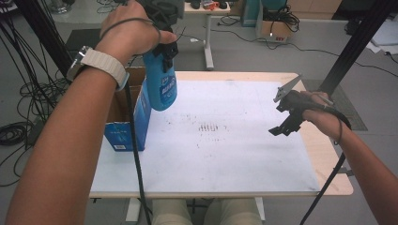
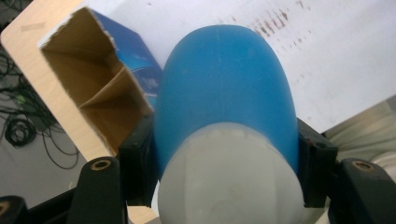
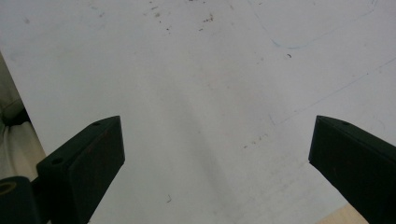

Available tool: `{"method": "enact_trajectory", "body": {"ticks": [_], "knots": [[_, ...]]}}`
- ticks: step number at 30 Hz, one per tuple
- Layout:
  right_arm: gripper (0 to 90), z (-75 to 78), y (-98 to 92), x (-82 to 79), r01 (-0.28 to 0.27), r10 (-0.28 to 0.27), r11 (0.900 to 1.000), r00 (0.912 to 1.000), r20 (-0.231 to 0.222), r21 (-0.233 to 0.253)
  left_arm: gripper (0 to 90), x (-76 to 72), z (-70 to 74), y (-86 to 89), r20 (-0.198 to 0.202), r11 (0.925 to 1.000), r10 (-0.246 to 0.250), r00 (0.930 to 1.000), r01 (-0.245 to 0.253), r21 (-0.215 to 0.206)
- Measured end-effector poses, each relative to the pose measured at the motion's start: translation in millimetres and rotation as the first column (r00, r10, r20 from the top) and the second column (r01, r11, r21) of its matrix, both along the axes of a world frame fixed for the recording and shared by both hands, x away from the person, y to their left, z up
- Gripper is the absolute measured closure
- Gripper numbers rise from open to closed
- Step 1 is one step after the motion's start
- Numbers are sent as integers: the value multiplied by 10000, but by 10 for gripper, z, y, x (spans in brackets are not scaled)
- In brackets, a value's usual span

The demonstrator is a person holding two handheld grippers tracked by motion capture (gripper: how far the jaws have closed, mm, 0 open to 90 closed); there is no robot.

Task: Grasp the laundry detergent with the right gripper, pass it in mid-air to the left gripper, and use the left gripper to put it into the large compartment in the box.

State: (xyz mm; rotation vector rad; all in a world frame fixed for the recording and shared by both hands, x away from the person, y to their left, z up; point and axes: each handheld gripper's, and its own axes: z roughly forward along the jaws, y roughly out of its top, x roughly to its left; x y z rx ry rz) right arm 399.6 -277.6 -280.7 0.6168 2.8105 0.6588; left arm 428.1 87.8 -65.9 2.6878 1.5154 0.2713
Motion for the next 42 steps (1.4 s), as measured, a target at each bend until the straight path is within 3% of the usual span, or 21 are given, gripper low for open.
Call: {"method": "enact_trajectory", "body": {"ticks": [2, 5, 9, 13, 18, 26, 29, 33, 34, 42], "knots": [[32, 2, -3, 8, 93, -93, 10000, 10000, -5, -14, 376, 13, 21, 36, 253, 9984, 531, 9983, -526, -201], [33, -1, -4, 27, 80, -80, 10000, 10000, -35, -14, 376, 46, 67, 119, 277, 9961, 861, 9959, -855, -208], [33, -14, -3, 47, 98, -98, 10000, 9999, -96, 1, 376, 94, 118, 249, 54, 9929, 1184, 9930, -1184, 62], [33, -27, 5, 60, 84, -83, 10000, 9999, -102, 35, 376, 128, 116, 378, 15, 9825, 1863, 9825, -1863, -6], [33, -36, -11, 93, 5, -5, 10000, 10000, -8, -90, 376, 161, 79, 505, -166, 9745, 2239, 9745, -2236, 210], [34, -54, -16, 120, 127, -128, 9999, 9999, -54, -53, 376, 194, 72, 728, 54, 9554, 2952, 9554, -2953, 49], [33, -66, -17, 132, 155, -155, 9999, 9999, -46, 2, 376, 197, 46, 796, 122, 9426, 3338, 9426, -3338, -22], [34, -65, -4, 105, 662, -664, 9978, 9974, -282, -59, 376, 216, -2, 888, 189, 9329, 3599, 9328, -3595, -196], [33, -77, -11, 131, 399, -399, 9992, 9992, -92, 73, 376, 218, -9, 896, 186, 9307, 3656, 9306, -3652, -219], [33, -94, -25, 150, 555, -553, 9984, 9983, -163, 120, 376, 260, -124, 1014, 215, 9227, 3855, 9225, -3851, -196]]}}
